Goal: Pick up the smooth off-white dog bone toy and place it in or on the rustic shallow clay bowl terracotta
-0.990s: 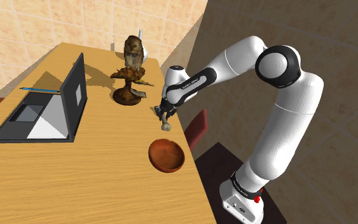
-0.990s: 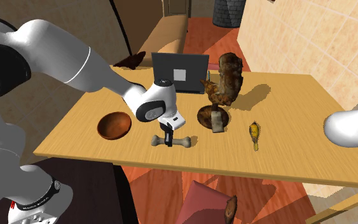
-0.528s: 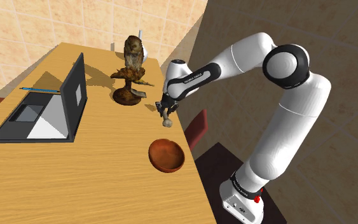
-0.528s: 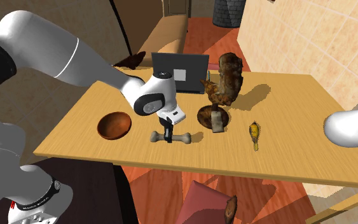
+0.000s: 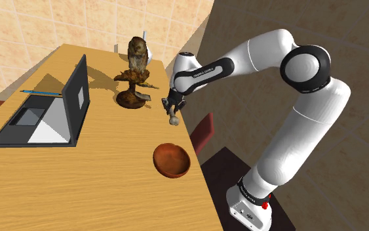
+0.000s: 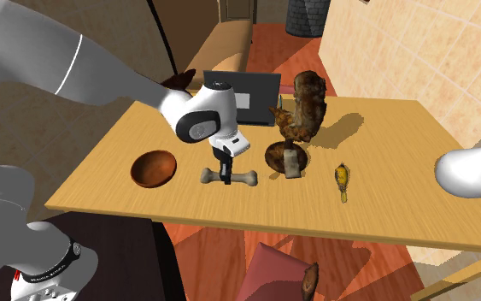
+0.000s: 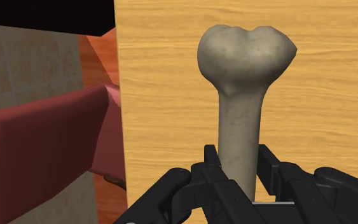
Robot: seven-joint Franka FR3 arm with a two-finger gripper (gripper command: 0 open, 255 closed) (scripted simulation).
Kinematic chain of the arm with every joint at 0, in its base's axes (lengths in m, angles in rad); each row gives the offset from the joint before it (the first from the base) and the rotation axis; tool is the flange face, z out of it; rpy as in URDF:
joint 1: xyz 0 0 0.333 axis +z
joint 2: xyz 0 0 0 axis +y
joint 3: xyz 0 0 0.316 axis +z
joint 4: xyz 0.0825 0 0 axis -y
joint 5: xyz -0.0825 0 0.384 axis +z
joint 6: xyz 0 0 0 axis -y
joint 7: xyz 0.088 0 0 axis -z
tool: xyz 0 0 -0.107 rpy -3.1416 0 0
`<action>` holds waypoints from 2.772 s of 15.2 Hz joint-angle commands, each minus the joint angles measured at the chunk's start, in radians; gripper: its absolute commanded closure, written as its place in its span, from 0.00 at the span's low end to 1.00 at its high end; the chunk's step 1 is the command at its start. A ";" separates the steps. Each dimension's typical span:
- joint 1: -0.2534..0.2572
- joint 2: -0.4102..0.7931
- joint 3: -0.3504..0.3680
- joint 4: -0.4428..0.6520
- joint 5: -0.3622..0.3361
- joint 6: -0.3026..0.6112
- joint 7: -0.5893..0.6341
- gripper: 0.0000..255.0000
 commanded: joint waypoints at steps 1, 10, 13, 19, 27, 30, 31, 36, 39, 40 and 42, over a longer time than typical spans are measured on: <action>-0.001 -0.018 0.001 0.006 0.005 -0.024 -0.005 1.00; -0.002 -0.086 0.003 0.054 0.023 -0.138 -0.022 1.00; -0.002 -0.105 0.003 0.073 0.028 -0.177 -0.026 1.00; 0.032 -0.220 0.037 -0.046 0.047 -0.174 0.031 1.00; 0.117 -0.423 0.123 -0.248 0.112 -0.176 0.155 1.00; 0.156 -0.492 0.161 -0.306 0.146 -0.187 0.206 1.00; 0.171 -0.514 0.174 -0.322 0.158 -0.192 0.224 1.00; 0.248 -0.612 0.246 -0.389 0.225 -0.221 0.319 1.00; 0.277 -0.626 0.280 -0.422 0.252 -0.202 0.359 1.00; 0.276 -0.618 0.283 -0.430 0.252 -0.185 0.361 1.00; 0.275 -0.601 0.290 -0.446 0.251 -0.153 0.364 1.00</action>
